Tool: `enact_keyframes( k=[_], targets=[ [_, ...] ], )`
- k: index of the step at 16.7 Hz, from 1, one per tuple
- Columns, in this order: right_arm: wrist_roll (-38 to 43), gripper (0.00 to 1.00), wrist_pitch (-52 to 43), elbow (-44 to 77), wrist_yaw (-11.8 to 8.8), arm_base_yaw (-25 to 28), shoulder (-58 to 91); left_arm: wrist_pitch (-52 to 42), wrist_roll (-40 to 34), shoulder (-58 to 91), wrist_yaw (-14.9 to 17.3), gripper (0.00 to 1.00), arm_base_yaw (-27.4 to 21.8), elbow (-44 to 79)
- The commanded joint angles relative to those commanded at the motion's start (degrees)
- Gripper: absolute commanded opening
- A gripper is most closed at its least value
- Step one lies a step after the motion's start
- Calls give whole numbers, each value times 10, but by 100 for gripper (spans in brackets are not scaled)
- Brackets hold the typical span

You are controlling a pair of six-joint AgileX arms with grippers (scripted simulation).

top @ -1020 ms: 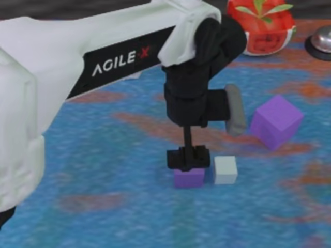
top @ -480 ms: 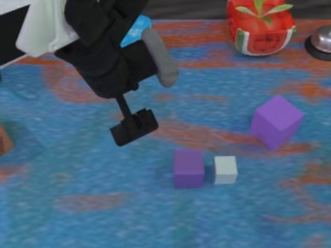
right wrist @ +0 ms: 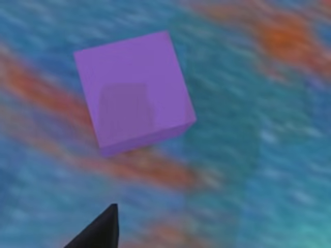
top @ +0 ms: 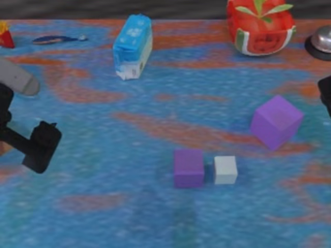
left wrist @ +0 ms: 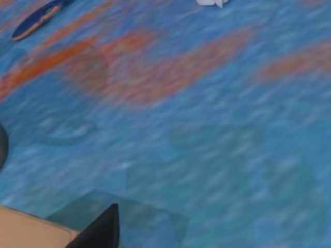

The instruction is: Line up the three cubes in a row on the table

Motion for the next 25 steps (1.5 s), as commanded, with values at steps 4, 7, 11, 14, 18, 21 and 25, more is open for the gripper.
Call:
enact_keyframes(
  k=[4,7,11,14,18,21,25],
  targets=[
    [-36,100,-126,178,1,27,227,127,-79,-219,-1,100,77,-195],
    [-59,100,-201,289,1,44,355,210,-129,-347,1,100,119,-308],
    [-80,100,-267,396,0,60,466,292,-176,-463,4,100,153,-400],
    [-86,100,-286,432,0,65,501,322,-192,-502,6,100,164,-428],
    [-87,100,-286,434,0,65,502,323,-193,-504,6,100,164,-429],
    [-87,100,-277,426,0,63,505,323,-193,-504,6,100,164,-429],
    [-86,100,-193,367,0,65,526,323,-193,-504,6,100,164,-429]
  ],
)
